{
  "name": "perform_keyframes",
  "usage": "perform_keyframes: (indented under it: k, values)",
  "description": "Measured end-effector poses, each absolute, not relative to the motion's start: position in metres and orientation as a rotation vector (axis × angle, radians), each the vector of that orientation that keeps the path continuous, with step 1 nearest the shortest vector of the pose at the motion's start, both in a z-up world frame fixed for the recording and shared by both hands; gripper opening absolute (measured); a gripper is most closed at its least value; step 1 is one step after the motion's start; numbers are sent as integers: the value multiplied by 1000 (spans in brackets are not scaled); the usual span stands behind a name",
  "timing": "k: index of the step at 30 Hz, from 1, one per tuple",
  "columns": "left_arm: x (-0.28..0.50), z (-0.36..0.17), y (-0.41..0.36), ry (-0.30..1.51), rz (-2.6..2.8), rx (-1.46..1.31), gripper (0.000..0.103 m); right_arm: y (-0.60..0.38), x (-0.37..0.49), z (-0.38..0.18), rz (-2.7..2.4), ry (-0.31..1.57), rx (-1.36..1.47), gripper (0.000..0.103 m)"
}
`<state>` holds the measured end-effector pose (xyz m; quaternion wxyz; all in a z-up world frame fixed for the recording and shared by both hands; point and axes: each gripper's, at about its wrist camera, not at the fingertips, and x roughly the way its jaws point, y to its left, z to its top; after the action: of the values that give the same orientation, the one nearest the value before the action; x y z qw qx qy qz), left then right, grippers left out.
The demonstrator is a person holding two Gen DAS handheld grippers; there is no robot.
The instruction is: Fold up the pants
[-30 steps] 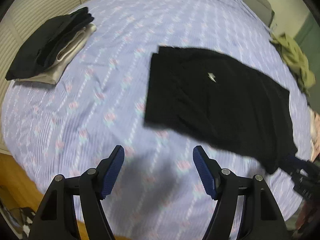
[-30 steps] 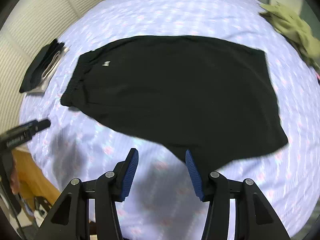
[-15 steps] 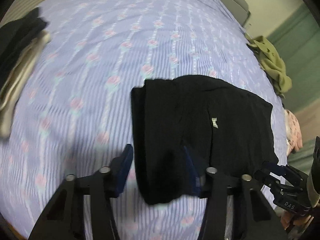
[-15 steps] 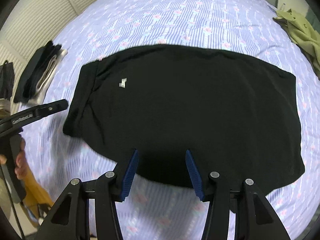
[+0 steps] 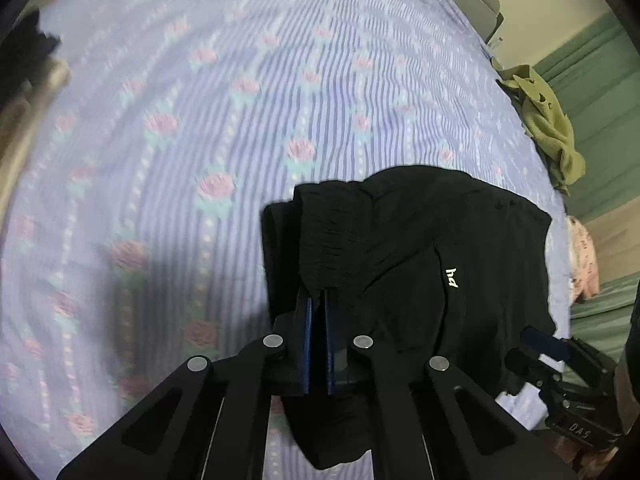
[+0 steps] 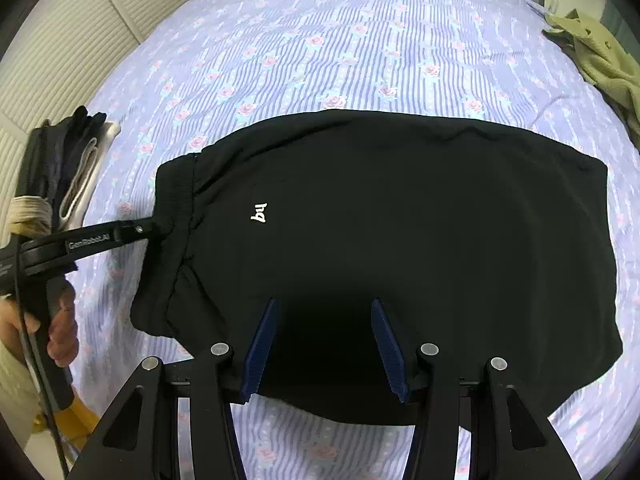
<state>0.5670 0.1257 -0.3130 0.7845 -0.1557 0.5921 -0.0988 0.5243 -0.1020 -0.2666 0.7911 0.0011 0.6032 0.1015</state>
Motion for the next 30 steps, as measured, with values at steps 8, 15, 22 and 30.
perform_keyframes:
  k: [8,15,22,30]
  values:
    - [570,-329,131,1318,-165,-319,14,-89,530,-263,264,1288,-30,51]
    - [565,-304,130,1303,-73,-213,56,-96,528,-257,238,1282,-13,51]
    - [539,-271,121,1250,-130,-203,68,-138,514,-244,157,1252,66,62]
    - [526,-301,129,1310,-198,-363,68,-135,512,-242,170,1267,24,62]
